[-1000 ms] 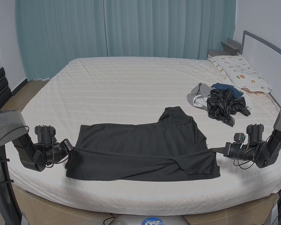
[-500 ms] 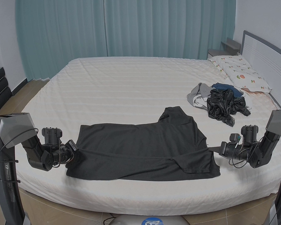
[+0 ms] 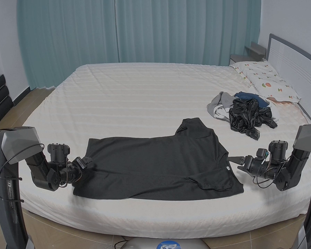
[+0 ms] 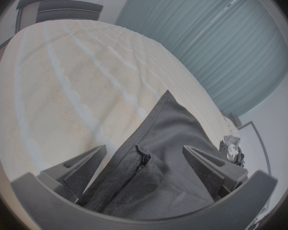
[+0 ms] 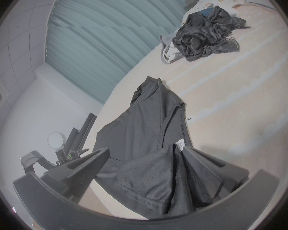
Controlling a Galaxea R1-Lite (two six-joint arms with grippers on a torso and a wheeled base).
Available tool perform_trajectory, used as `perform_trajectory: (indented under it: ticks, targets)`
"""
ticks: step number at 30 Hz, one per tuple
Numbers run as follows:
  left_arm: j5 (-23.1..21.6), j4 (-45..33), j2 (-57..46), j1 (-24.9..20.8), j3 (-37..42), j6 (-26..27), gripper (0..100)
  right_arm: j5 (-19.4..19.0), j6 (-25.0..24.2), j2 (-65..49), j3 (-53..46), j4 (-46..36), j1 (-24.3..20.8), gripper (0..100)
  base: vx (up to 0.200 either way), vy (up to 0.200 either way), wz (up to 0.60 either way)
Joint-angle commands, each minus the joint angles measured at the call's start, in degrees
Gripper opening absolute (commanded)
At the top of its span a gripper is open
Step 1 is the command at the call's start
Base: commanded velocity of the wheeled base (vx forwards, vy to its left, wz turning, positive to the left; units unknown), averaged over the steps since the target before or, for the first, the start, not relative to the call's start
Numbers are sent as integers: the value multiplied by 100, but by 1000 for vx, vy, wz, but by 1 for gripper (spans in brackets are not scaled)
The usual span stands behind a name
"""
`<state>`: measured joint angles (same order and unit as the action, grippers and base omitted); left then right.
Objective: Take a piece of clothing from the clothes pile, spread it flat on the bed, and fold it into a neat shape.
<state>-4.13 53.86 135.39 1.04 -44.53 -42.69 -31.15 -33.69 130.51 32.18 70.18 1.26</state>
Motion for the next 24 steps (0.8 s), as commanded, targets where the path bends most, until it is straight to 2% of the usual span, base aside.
perform_trajectory:
  ticks: [1, 2, 3, 4, 5, 7, 11, 18, 22, 24]
  targets:
    - [-9, 134, -663, 46, 463, -301, 100, 302, -647, -650, -731, 163, -11, 100, 0, 0, 0]
    - [-9, 134, -663, 46, 463, -301, 100, 302, -647, -650, -731, 163, -11, 100, 0, 0, 0]
    - [-79, 266, -751, 81, 595, -319, 100, 329, -1227, -703, -854, 215, -46, 100, 200, 0, 0]
    - [-97, 292, -760, 81, 612, -319, 100, 329, -1403, -703, -880, 259, -64, 100, 200, 0, 0]
    - [-105, 310, -768, 81, 639, -319, 100, 329, -1798, -650, -942, 409, -117, 100, 200, 0, 0]
    - [-105, 327, -768, 81, 700, -319, 100, 320, -2106, -509, -1021, 672, -126, 100, 200, 0, 0]
    - [-114, 336, -768, 169, 718, -319, 100, 337, -2159, -219, -1188, 1226, -161, 100, 200, 0, 0]
    - [-474, 345, -760, 186, 788, -275, 100, 329, -2141, -87, -1425, 1472, -205, 100, 0, 0, 0]
    - [-1230, 345, -795, 389, 815, -108, 100, 329, -2071, -87, -1531, 1481, -213, 100, 0, 0, 0]
    - [-1846, 310, -847, 617, 841, 165, 100, 285, -2018, -87, -1575, 1481, -222, 100, 0, 0, 0]
